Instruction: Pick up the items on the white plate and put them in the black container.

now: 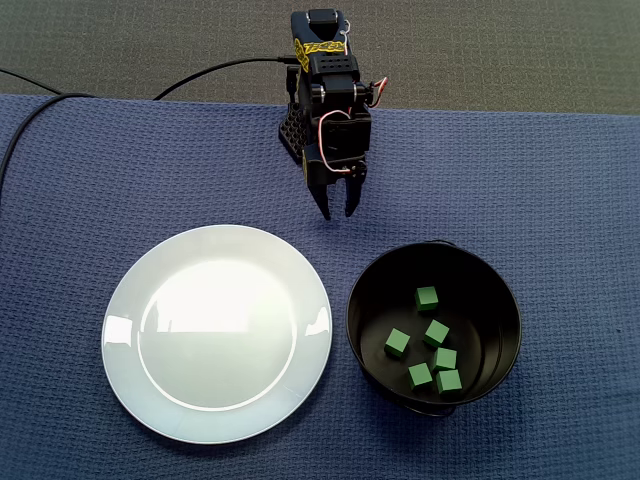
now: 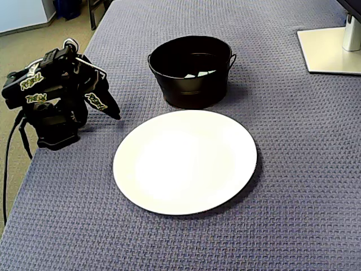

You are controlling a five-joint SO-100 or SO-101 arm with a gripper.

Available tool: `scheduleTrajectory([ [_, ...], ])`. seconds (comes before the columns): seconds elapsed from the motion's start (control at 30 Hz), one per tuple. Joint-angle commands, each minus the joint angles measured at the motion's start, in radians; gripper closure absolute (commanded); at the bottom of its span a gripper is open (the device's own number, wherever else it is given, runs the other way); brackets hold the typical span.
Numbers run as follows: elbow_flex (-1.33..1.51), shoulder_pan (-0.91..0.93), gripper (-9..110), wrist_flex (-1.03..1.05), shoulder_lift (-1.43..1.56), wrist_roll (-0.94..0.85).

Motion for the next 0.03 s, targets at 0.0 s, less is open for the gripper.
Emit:
scheduleTrajectory([
  [0.0,0.017,0.014,97,0.183,-0.006,-0.005],
])
